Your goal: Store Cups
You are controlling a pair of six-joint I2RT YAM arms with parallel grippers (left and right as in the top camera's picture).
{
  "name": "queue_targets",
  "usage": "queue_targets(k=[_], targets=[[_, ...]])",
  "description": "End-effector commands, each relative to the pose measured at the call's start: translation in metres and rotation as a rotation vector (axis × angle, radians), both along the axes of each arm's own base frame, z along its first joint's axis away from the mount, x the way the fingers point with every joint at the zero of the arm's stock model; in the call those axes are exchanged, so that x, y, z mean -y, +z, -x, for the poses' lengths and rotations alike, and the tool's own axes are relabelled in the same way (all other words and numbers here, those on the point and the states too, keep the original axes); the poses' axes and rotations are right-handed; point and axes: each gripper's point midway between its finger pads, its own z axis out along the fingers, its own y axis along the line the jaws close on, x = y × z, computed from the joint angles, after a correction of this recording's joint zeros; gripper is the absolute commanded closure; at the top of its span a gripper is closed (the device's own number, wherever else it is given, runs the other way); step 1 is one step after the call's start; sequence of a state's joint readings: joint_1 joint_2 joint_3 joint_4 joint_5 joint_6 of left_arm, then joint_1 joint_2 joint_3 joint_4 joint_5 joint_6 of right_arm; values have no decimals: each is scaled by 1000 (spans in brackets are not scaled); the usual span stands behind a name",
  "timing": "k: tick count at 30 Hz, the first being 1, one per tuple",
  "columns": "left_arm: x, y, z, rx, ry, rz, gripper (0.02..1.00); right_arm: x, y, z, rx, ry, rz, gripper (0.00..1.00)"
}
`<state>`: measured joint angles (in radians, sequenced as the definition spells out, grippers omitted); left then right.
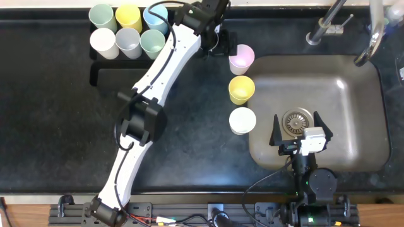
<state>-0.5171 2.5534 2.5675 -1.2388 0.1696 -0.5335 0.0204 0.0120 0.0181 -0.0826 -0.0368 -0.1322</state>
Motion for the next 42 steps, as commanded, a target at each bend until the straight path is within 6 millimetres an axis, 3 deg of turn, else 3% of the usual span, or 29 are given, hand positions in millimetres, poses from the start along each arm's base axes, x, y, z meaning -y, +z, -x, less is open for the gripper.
queue_targets(k=[1, 2, 4, 6, 8, 12, 14, 16, 18, 20, 25, 28, 31, 34, 39, 42], targets=[[13, -8, 7, -28, -10, 17, 18, 1, -3, 0, -1, -5, 3, 5], [14, -8, 7, -27, -11, 17, 84, 1, -3, 0, 0, -5, 3, 5], [14, -8, 6, -24, -10, 18, 373, 1, -3, 0, -1, -5, 3, 3], [15, -7, 4, -18, -11, 22, 829, 1, -3, 0, -1, -5, 3, 5], [16, -6, 2, -8, -11, 28, 982, 1, -3, 0, -1, -5, 3, 5], [19, 4, -3, 26, -11, 48, 980, 1, -3, 0, -1, -5, 3, 7], [16, 19, -6, 53, -4, 61, 982, 1, -3, 0, -1, -5, 3, 5], [4, 40, -11, 84, 32, 61, 982, 1, -3, 0, -1, -5, 3, 5], [-22, 67, -14, 109, 114, 41, 982, 1, -3, 0, -1, -5, 3, 3], [-58, 100, -12, 140, 204, 6, 982, 1, -3, 0, -1, -5, 3, 5], [-178, 188, 16, 221, 483, -92, 980, 1, -3, 0, -1, -5, 3, 3], [-249, 208, 38, 241, 631, -150, 982, 1, -3, 0, -1, -5, 3, 5], [-304, 197, 56, 223, 752, -152, 982, 1, -3, 0, -1, -5, 3, 7], [-339, 165, 75, 177, 832, -144, 982, 1, -3, 0, -1, -5, 3, 5], [-365, 109, 87, 89, 910, -165, 982, 1, -3, 0, 0, -5, 3, 5], [-370, 92, 81, 69, 920, -173, 982, 1, -3, 0, -1, -5, 3, 7]])
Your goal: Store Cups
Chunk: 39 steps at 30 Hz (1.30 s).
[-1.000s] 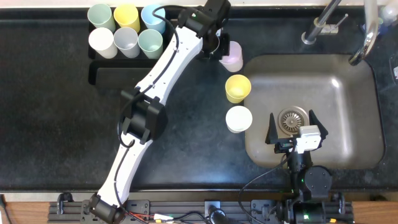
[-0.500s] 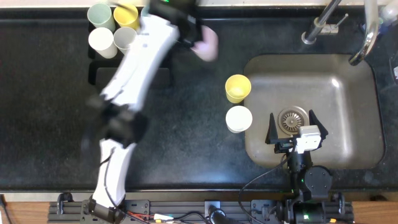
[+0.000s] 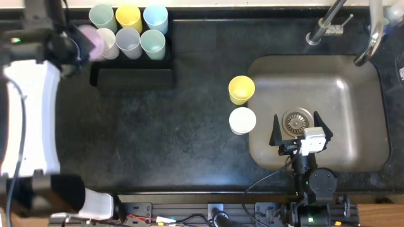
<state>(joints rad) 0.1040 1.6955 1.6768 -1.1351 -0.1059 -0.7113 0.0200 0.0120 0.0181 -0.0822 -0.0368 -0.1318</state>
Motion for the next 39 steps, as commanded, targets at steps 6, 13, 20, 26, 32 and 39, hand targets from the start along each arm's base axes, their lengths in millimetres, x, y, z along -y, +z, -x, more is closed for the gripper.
queue_targets(k=[6, 13, 20, 26, 32, 39], targets=[[-16, -40, -7, -64, 92, 37, 982, 1, -4, 0, -1, -5, 3, 5], [-23, -64, -7, -96, 138, 65, 982, 1, -4, 0, -1, -5, 3, 5], [-18, -97, -4, -101, 148, 112, 982, 1, -4, 0, -1, -5, 3, 5], [-19, -108, 2, -123, 155, 111, 982, 1, -4, 0, -1, -5, 3, 7], [-20, -122, 3, -126, 159, 107, 982, 1, -4, 0, -1, -5, 3, 5], [-29, -124, 3, -130, 175, 63, 980, 1, -4, 0, -1, -5, 3, 3]])
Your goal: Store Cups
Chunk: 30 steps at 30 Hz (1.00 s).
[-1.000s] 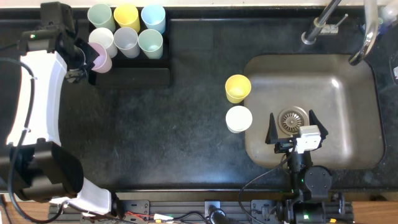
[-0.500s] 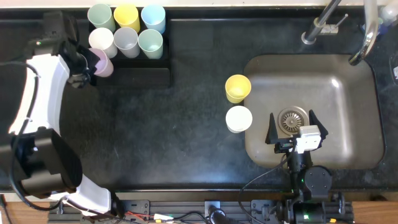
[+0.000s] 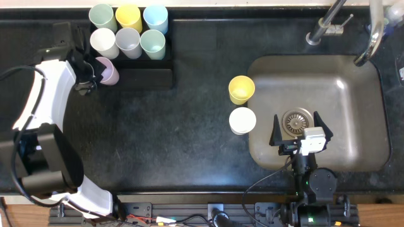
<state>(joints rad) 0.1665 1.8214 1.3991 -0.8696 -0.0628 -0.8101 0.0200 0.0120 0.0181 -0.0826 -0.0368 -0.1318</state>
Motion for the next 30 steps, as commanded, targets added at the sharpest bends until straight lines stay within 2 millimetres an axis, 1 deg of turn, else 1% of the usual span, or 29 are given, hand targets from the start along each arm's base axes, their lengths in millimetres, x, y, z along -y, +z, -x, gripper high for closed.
queue_targets(k=[1, 2, 3, 4, 6, 7, 11, 13, 15, 17, 18, 19, 21, 22, 23, 24, 25, 27, 29, 30], targets=[[-11, -5, 3, -15, 33, -30, 982, 1, -3, 0, -1, -5, 3, 7], [-11, -5, 2, -15, 33, -30, 980, 1, -3, 0, -1, -5, 3, 7], [-11, -5, 3, -15, 33, -30, 882, 1, -3, 0, -1, -5, 3, 3], [-11, -5, 2, -15, 33, -30, 667, 1, -3, 0, -1, -5, 3, 5], [-11, -5, 3, -15, 32, -29, 205, 1, -3, 0, 0, -5, 3, 5], [-11, -5, 3, -15, 32, -29, 23, 1, -3, 0, 0, -5, 3, 5], [-9, -5, 2, -12, 28, -18, 20, 1, -3, 0, -1, -5, 3, 3], [-4, 0, 1, 3, 19, -9, 20, 1, -3, 0, -1, -5, 3, 7], [3, 14, -2, 41, 0, -5, 20, 1, -3, 0, -1, -5, 3, 5], [16, 35, -7, 98, -44, -7, 20, 1, -3, 0, -1, -5, 3, 7], [27, 49, -11, 134, -87, -12, 20, 1, -3, 0, -1, -5, 3, 5], [40, 65, -15, 173, -153, -19, 20, 1, -3, 0, -1, -5, 3, 7], [74, 94, -25, 251, -320, -38, 20, 1, -3, 0, -1, -5, 3, 7], [97, 110, -31, 295, -420, -58, 23, 1, -3, 0, -1, -5, 3, 3], [117, 122, -36, 328, -500, -76, 20, 1, -3, 0, -1, -5, 3, 7], [142, 136, -40, 369, -583, -99, 20, 1, -3, 0, -1, -5, 3, 7], [163, 146, -44, 404, -634, -120, 20, 1, -3, 0, -1, -5, 3, 7], [214, 162, -51, 496, -720, -144, 20, 1, -3, 0, -1, -5, 3, 5], [265, 168, -51, 571, -805, -128, 20, 1, -3, 0, -1, -5, 3, 5], [286, 167, -49, 594, -842, -116, 20, 1, -3, 0, -1, -5, 3, 5]])
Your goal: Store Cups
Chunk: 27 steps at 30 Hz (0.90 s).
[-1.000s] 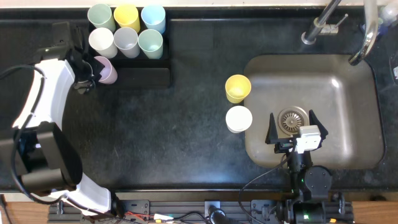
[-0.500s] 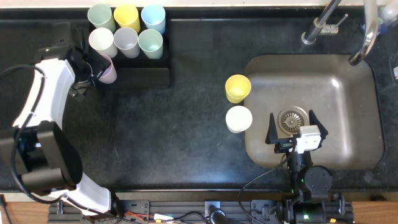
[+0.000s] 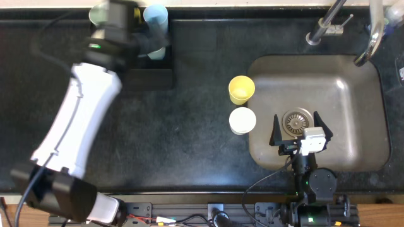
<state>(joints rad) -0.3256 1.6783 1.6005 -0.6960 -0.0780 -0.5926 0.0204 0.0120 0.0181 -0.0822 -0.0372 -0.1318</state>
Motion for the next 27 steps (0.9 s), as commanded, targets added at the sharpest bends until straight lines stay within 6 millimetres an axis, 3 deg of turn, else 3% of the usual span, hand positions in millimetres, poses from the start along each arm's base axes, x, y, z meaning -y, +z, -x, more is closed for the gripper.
queue_targets(k=[1, 4, 9, 18, 27], targets=[[94, 6, 13, 90, -208, -32, 20, 1, -3, 0, -1, -6, 3, 7], [139, -13, 28, 37, -236, 39, 20, 1, -4, 0, -1, -6, 3, 5], [175, -51, 47, -96, -281, 116, 20, 1, -4, 0, -1, -6, 3, 5], [197, -104, 71, -299, -323, 163, 20, 1, -3, 0, -1, -6, 3, 3], [188, -137, 91, -449, -278, 134, 20, 1, -4, 0, -1, -6, 3, 5]])
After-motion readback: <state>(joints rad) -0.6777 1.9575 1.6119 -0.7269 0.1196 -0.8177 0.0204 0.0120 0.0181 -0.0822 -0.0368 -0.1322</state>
